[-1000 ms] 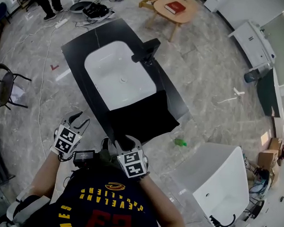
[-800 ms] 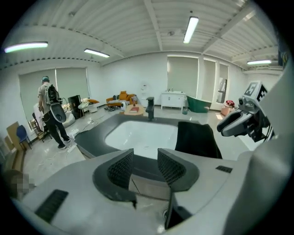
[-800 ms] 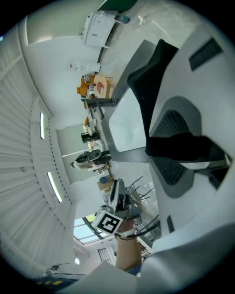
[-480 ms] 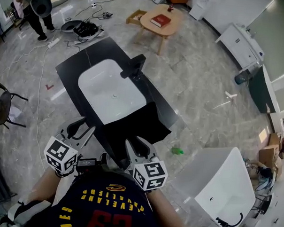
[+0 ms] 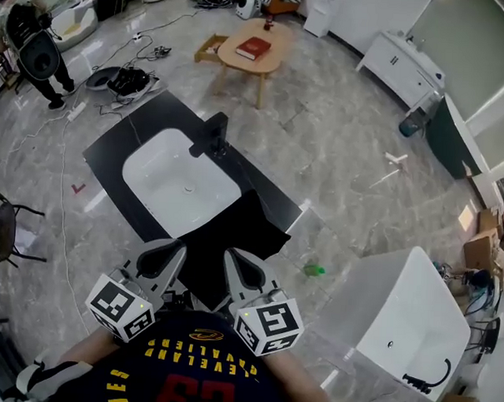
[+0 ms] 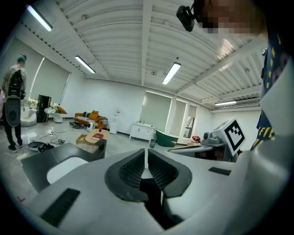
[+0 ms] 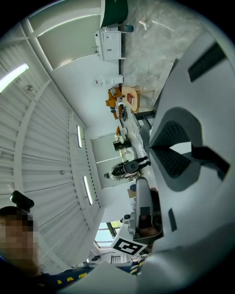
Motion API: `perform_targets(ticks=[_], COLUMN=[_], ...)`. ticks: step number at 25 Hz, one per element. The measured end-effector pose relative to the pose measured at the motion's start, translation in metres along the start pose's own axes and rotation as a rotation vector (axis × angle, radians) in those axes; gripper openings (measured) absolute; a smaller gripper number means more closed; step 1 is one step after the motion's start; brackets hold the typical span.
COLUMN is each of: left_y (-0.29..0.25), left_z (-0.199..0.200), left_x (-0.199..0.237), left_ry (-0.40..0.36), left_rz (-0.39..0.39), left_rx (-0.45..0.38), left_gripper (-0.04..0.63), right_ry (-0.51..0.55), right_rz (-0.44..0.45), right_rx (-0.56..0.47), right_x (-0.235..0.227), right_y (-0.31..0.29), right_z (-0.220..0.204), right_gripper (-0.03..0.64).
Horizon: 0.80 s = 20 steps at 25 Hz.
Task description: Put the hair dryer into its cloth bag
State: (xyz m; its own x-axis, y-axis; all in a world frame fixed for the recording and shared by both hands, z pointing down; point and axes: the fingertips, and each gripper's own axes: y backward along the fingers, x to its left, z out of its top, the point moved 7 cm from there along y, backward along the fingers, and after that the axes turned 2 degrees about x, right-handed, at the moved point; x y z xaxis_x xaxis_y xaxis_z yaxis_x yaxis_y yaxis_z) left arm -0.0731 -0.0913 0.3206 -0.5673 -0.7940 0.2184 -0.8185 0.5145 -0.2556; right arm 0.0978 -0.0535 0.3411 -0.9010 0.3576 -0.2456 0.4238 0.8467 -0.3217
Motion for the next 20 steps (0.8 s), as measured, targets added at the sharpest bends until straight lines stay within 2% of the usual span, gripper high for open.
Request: perform_targets(ticks=[2, 6, 12, 20], left_y=[-0.006, -0.012, -0.015, -0.014], left_z=[-0.002, 0.000, -0.005, -0.009], left_x=[-0.006, -0.013, -0.015, -0.009], left_ry=[-0.002, -0.021, -0.032, -0.007], left_rz=[-0.041, -0.077, -0.090, -0.060], left_rx=[0.012, 0.008, 0.023, 0.034], left_gripper=[0.003, 0.003, 0.003, 0.003], right_ry=[-0.006, 0.005, 0.017, 0.025], right_rz=[-0.009, -0.025, -0.034, -0.020], right_rx=[-0.012, -0.050, -0.058, -0.055], right_x=[-0.004, -0.008, -0.010, -0.008], right_y=[0.005, 0.014, 0.013, 0.010], right_z=[-0.001, -0.001, -0.005, -0.006], right_gripper=[0.009, 0.008, 0.008, 0.008])
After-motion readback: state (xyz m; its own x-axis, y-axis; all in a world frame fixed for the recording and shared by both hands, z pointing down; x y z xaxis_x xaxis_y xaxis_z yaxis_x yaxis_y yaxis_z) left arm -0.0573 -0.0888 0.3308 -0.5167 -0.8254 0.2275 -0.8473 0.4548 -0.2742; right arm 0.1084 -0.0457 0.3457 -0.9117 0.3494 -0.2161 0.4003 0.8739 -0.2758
